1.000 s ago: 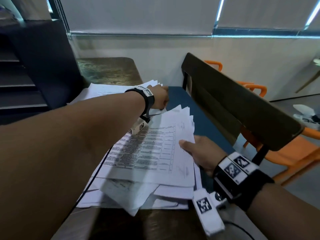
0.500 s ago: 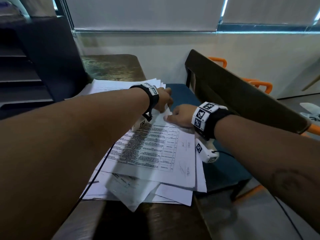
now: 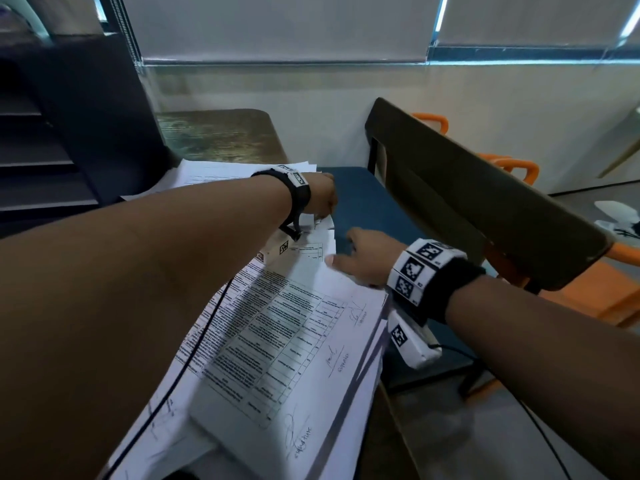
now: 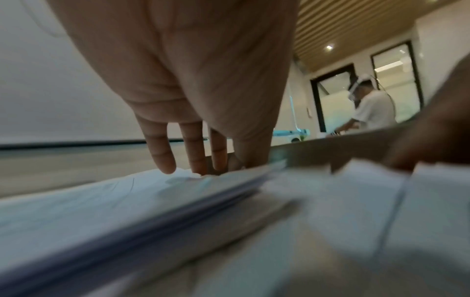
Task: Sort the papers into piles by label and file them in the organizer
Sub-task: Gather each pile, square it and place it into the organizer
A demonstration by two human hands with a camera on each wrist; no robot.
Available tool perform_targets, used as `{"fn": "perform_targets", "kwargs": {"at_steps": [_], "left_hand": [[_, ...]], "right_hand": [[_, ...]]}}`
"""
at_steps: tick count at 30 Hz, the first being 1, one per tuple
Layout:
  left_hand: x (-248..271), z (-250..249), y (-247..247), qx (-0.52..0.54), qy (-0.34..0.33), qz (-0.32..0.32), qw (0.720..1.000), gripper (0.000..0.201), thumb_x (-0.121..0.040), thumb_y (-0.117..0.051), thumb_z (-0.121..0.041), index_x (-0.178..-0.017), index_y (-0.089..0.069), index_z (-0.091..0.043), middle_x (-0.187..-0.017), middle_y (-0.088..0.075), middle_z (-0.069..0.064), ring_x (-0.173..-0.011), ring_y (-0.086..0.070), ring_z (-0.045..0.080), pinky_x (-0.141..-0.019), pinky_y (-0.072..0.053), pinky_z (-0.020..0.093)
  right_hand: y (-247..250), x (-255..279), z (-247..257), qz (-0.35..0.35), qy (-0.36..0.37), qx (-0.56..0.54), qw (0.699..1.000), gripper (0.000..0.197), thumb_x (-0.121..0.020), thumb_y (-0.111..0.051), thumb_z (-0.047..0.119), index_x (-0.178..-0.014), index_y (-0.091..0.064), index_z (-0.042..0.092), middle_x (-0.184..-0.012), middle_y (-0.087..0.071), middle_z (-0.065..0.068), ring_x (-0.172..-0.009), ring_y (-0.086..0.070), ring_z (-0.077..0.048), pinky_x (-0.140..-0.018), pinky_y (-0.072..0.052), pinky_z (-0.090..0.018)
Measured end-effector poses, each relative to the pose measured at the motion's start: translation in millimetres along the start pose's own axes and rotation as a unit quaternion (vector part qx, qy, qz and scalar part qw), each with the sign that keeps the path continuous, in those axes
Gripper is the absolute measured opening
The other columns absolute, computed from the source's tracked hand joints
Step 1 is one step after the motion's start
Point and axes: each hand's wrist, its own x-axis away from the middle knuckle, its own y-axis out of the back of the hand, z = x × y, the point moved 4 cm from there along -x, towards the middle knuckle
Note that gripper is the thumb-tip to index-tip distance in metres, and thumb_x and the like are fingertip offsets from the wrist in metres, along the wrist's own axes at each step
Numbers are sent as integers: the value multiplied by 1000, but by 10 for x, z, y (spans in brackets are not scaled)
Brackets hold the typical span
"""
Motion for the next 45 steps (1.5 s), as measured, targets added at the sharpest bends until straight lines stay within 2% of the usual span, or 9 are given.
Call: {"fn": "perform_targets", "kwargs": {"at_steps": [10, 16, 19, 24, 29, 33, 38, 42, 45], "left_hand": [[33, 88, -161, 110, 32, -31, 993, 25, -90, -69, -16, -113, -74, -21, -104, -50, -4, -107, -61, 26, -81, -36, 20], [417, 128, 183, 209, 101, -110, 966, 55, -94, -66, -30, -145, -50, -18, -142, -48, 15, -127, -51, 31, -100, -39, 31], [1035, 281, 519, 341, 163, -167, 911, 52, -94, -68, -32, -138, -55, -7, -140, -57, 11, -124, -55, 26, -97, -40, 27], [2379, 538, 253, 536, 301, -160, 772, 21, -91, -71, -32, -103, -63, -17, -106, -58, 10, -97, -53, 21, -87, -47, 39], [3181, 533, -261, 599, 441, -150, 652, 32, -87, -75, -31, -110, -64, -12, -100, -56, 5, -89, -53, 20, -83, -46, 37], [3567, 380, -373, 545, 494, -97, 670, 34, -90, -71, -35, -82, -56, -5, -65, -48, 7, -56, -45, 21, -55, -36, 25], [3858, 154, -355, 522, 491, -67, 694, 37, -94, -65, -39, -103, -58, -4, -128, -63, 22, -93, -60, 34, -76, -40, 31], [3964, -52, -427, 565, 474, -57, 673, 47, -91, -70, -36, -119, -62, 1, -126, -60, 25, -118, -62, 40, -83, -46, 28], [4024, -164, -448, 583, 460, -47, 668, 33, -89, -71, -41, -86, -58, -11, -85, -65, 12, -73, -64, 28, -65, -50, 28]], "right_hand": [[-98, 82, 52, 23, -19, -164, 986, 22, -88, -71, 22, -74, -58, 11, -64, -58, -7, -51, -50, -16, -41, -38, -20], [27, 158, 49, 81, -26, -48, 995, 34, -85, -72, 43, -76, -58, 13, -67, -57, -3, -61, -53, -17, -56, -39, -26], [110, 29, 199, -40, 19, -69, 997, 23, -92, -64, 37, -89, -56, 15, -84, -52, 1, -77, -51, -16, -71, -41, -30], [-81, -109, 395, -15, 42, 13, 999, 26, -93, -56, 25, -106, -66, 4, -111, -63, -15, -99, -64, -34, -83, -54, -37], [-91, 60, 604, 18, 61, 55, 996, 23, -97, -50, 15, -114, -60, 4, -121, -60, -13, -106, -56, -29, -76, -38, -26], [-135, 237, 730, 51, 28, 100, 993, 16, -89, -52, 12, -74, -47, 12, -82, -51, -6, -81, -48, -24, -53, -31, -27], [-71, 323, 905, 40, 7, 86, 995, 40, -93, -55, 37, -118, -62, 6, -113, -63, -10, -100, -59, -27, -75, -42, -27], [-97, 430, 1008, 53, 1, 124, 991, 35, -87, -55, 33, -110, -65, 8, -108, -69, -9, -99, -64, -29, -85, -52, -31], [-82, 581, 986, 100, 2, 186, 977, 22, -92, -54, 22, -102, -67, 6, -97, -64, -9, -99, -62, -31, -84, -52, -33]]}}
